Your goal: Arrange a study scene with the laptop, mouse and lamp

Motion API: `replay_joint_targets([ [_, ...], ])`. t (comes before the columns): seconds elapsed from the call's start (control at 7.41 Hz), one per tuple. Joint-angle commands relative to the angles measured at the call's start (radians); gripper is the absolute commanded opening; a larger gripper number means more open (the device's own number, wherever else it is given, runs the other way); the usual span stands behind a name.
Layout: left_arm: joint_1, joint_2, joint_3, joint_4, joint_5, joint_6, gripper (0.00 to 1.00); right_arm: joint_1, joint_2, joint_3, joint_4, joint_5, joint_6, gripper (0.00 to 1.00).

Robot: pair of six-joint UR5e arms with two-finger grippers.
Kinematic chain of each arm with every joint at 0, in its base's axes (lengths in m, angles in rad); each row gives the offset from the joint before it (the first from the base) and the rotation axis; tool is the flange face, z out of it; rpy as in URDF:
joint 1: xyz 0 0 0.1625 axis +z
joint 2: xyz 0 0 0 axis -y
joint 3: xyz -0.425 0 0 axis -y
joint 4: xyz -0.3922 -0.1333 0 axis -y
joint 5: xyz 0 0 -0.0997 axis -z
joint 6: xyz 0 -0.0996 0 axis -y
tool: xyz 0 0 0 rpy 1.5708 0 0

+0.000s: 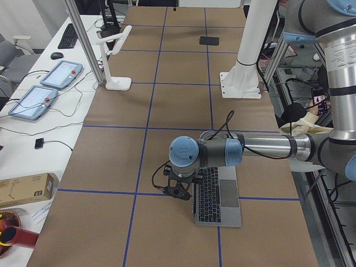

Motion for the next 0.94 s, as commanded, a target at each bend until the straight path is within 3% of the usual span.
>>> replay_joint_targets([
  [0.0, 0.006, 0.040, -0.002, -0.068, -0.003, -0.087, 1.00, 0.000, -0.002, 0.003, 0.000, 0.010, 0.000, 1.00],
  [0.81, 0.069, 0.117, 0.001, -0.143, -0.004, -0.099, 1.00, 0.002, -0.002, 0.006, 0.000, 0.011, 0.000, 1.00],
])
